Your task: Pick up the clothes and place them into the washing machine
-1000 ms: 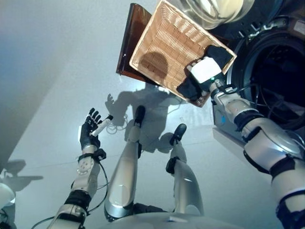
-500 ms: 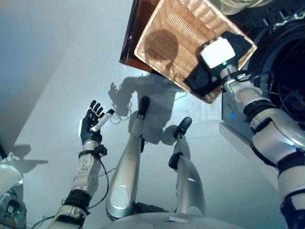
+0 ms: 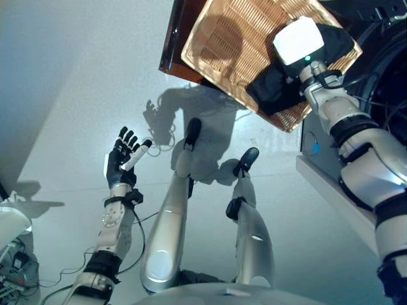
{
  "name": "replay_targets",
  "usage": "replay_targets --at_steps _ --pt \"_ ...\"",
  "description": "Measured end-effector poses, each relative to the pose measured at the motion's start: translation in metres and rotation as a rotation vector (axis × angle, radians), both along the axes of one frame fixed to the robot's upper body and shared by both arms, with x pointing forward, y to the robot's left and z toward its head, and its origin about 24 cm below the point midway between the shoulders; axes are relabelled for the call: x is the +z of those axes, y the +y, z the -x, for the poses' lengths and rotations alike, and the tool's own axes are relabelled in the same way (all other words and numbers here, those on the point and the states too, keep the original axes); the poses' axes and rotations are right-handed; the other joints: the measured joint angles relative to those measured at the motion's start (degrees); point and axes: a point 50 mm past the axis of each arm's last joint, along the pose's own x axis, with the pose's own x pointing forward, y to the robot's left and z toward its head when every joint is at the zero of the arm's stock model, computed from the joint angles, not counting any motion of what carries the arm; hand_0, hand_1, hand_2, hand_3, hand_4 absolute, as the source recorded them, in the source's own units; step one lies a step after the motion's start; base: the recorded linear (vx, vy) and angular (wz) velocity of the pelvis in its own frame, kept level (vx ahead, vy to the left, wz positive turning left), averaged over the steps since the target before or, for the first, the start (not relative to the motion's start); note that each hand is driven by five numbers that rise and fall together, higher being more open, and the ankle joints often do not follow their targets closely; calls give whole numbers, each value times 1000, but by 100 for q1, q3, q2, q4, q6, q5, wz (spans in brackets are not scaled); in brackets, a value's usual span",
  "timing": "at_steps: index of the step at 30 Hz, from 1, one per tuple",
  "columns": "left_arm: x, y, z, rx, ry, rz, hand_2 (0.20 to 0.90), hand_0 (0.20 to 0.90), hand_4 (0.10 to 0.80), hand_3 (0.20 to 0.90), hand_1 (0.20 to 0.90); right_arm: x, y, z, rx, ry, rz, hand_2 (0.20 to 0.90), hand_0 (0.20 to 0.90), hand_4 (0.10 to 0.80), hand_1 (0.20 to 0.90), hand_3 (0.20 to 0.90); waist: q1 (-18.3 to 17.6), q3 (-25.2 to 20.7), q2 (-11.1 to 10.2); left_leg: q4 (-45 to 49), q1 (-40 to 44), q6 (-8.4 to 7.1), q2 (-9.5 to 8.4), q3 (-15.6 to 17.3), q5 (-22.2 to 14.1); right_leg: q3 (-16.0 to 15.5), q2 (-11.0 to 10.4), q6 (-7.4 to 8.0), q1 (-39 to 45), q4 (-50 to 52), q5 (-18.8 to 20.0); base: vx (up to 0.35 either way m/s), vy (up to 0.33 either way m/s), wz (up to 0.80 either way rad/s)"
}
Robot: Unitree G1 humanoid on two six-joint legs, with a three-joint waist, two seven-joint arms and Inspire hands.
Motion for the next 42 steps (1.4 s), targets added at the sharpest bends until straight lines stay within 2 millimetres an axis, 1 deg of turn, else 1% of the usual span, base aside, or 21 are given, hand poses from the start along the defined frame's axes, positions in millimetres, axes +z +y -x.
replay_targets --at_steps 8,19,21,23,25,27,30,31,33,34,35,36,37,38,39,40,41,42 --pt "0 1 0 9 -2 16 900 900 800 900 900 1 -3 0 -37 7 0 200 200 300 200 200 28 0 0 50 -44 0 -10 -11 -1 -11 -6 0 -12 -1 1 0 0 0" --pt "2 1 -1 10 -6 18 900 900 800 900 900 -1 -3 0 -34 13 3 200 200 300 200 200 25 0 1 129 -22 22 1 31 14 13 -4 -11 23 1 23 2 1 0" --pt "1 1 -2 13 -4 18 900 900 800 900 900 -1 -3 0 -30 9 -41 200 200 300 200 200 50 1 2 129 52 24 -2 92 15 65 -10 -8 60 9 43 10 14 -11" --pt "1 2 -2 24 1 17 900 900 800 900 900 -3 -3 1 -16 0 -121 200 200 300 200 200 58 5 7 125 176 25 -1 159 14 136 -18 -2 157 8 59 16 24 -13" --pt "-2 4 -3 35 17 10 900 900 800 900 900 -4 1 2 28 -27 -274 200 200 300 200 200 44 8 13 111 367 36 -2 215 4 176 -20 -1 315 3 67 36 18 -11" --pt "-10 7 -1 56 61 -4 900 900 800 900 900 -7 12 5 125 -95 -579 200 200 300 200 200 -10 8 13 81 669 35 0 299 -28 254 -13 -1 553 2 68 35 6 -16" --pt "-17 10 1 82 100 -20 900 900 800 900 900 -6 22 11 241 -157 -885 200 200 300 200 200 -28 10 18 28 920 16 23 413 -48 335 -4 -6 729 -6 72 58 -13 -20" --pt "-23 12 3 96 130 -32 900 900 800 900 900 -8 31 13 318 -196 -1068 200 200 300 200 200 -88 11 19 -1 1051 16 28 448 -49 347 -2 -5 829 -8 72 83 -11 -14" --pt "-29 14 6 111 163 -33 900 900 800 900 900 -12 39 17 385 -226 -1241 200 200 300 200 200 -157 10 21 -65 1189 15 31 472 -45 395 -1 -7 917 -14 69 86 -22 -9" --pt "-37 14 7 120 204 -30 900 900 800 900 900 -23 42 23 450 -240 -1468 200 200 300 200 200 -165 10 21 -106 1344 15 31 507 -47 455 3 -10 1049 -24 68 88 -29 -5" --pt "-42 13 9 126 225 -27 900 900 800 900 900 -31 45 27 474 -244 -1570 200 200 300 200 200 -165 9 21 -139 1449 15 31 526 -47 460 0 -7 1134 -32 61 98 -21 -9" --pt "-47 14 13 135 251 -24 900 900 800 900 900 -43 48 29 488 -229 -1658 200 200 300 200 200 -175 3 19 -158 1565 17 29 557 -48 464 -6 -6 1229 -42 61 117 -19 -12" --pt "-51 14 16 142 273 -20 900 900 800 900 900 -59 50 34 505 -198 -1790 200 200 300 200 200 -167 2 22 -165 1703 34 33 591 -78 472 -6 -7 1348 -43 40 144 -26 -12" --pt "-54 14 17 145 287 -17 900 900 800 900 900 -69 53 36 506 -182 -1867 200 200 300 200 200 -179 2 22 -167 1766 41 34 593 -87 475 -7 -5 1411 -43 28 94 -20 -10" --pt "-57 14 19 151 308 -13 900 900 800 900 900 -88 55 39 505 -147 -2039 200 200 300 200 200 -201 -3 27 -172 1891 45 42 615 -113 480 -4 -11 1522 -43 5 86 -18 -6" --pt "-59 14 20 151 322 -11 900 900 800 900 900 -99 57 42 495 -132 -2135 200 200 300 200 200 -203 -3 27 -188 1960 53 47 632 -120 483 -2 -11 1579 -44 -5 66 -15 -3" --pt "-61 15 21 154 331 -11 900 900 800 900 900 -115 61 45 473 -99 -2261 200 200 300 200 200 -237 -28 46 -181 2005 49 49 630 -146 492 -3 -16 1619 -44 -20 95 -20 -6" --pt "-62 15 22 162 338 -6 900 900 800 900 900 -130 63 50 473 -86 -2419 200 200 300 200 200 -241 -29 47 -193 2058 50 53 658 -146 536 -2 -20 1649 -43 -26 57 -14 -8"
